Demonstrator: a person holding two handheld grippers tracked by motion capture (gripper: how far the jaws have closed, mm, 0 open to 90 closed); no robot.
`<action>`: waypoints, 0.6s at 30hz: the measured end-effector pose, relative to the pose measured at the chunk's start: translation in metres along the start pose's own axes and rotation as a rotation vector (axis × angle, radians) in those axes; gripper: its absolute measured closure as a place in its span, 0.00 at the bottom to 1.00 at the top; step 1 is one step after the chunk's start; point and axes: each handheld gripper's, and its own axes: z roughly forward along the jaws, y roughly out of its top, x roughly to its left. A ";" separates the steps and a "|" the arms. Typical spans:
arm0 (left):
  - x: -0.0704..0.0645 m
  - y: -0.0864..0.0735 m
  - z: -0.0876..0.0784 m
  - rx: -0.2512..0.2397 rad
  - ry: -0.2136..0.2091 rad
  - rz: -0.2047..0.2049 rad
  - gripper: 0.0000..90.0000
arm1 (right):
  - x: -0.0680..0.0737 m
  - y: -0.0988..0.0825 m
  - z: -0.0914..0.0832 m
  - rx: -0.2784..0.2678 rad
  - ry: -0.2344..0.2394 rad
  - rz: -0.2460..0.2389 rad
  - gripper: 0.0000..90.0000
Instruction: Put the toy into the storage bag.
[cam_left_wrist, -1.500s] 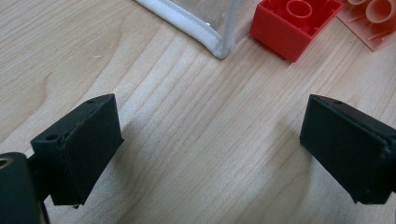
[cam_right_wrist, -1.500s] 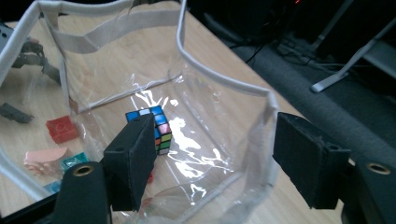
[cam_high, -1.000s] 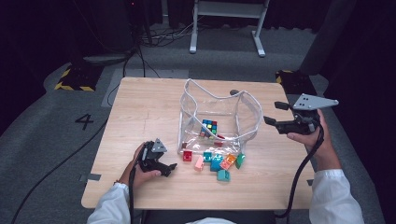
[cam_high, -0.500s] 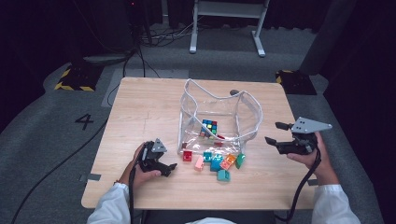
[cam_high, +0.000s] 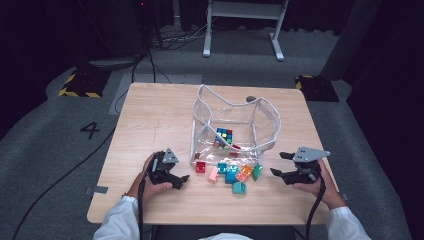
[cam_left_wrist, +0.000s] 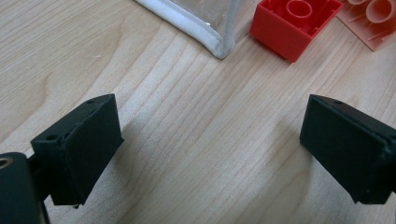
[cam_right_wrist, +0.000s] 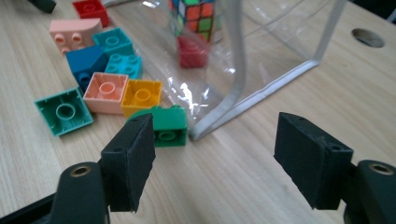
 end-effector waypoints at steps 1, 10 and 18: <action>0.000 0.000 0.000 0.000 0.000 0.000 0.06 | 0.001 -0.002 0.003 -0.001 0.016 0.008 0.32; 0.000 0.000 0.000 0.000 -0.001 0.004 0.06 | 0.023 -0.017 0.038 0.059 0.081 -0.007 0.32; 0.000 0.000 0.000 0.000 0.000 0.000 0.06 | 0.024 -0.019 0.052 0.049 0.079 0.025 0.31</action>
